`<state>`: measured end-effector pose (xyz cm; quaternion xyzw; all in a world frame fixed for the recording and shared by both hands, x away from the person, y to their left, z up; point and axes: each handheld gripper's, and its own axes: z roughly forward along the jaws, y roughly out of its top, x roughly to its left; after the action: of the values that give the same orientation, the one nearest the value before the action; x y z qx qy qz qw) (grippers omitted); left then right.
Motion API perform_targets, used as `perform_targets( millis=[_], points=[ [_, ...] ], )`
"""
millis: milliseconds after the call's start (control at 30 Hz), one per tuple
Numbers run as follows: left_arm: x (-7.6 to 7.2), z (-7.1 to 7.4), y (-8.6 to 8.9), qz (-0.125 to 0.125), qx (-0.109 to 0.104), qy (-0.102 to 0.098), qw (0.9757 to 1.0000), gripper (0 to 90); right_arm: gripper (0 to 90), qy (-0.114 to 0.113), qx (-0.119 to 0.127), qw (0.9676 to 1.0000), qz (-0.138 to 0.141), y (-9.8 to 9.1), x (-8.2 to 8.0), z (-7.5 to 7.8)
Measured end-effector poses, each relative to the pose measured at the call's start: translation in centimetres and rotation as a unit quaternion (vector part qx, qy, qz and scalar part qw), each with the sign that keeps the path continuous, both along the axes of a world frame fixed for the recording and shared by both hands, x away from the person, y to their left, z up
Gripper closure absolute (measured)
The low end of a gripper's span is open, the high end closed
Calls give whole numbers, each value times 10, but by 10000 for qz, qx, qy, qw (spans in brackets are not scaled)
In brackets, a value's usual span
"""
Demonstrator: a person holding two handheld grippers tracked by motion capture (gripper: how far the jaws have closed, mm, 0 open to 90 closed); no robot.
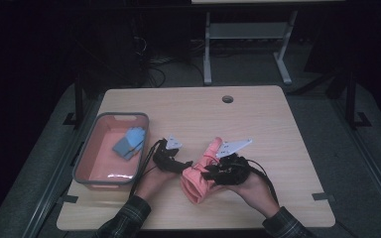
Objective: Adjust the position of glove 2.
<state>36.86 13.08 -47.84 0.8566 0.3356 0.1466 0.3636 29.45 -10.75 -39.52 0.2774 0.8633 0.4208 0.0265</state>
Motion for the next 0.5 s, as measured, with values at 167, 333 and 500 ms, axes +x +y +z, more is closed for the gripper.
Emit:
perform_targets(
  millis=[167, 333, 500],
  points=[
    [0, 0, 0, -4, 18, 16, 10000, 125, 542, -161, 282, 9994, -118, -13, 3, 17],
    [0, 0, 0, -5, 7, 10, 10000, 125, 567, -283, 259, 9979, -513, -38, 18, 18],
    [0, 0, 0, -2, 9, 11, 10000, 126, 577, -283, 182, 9939, -1050, -71, 47, 5]
  ],
)
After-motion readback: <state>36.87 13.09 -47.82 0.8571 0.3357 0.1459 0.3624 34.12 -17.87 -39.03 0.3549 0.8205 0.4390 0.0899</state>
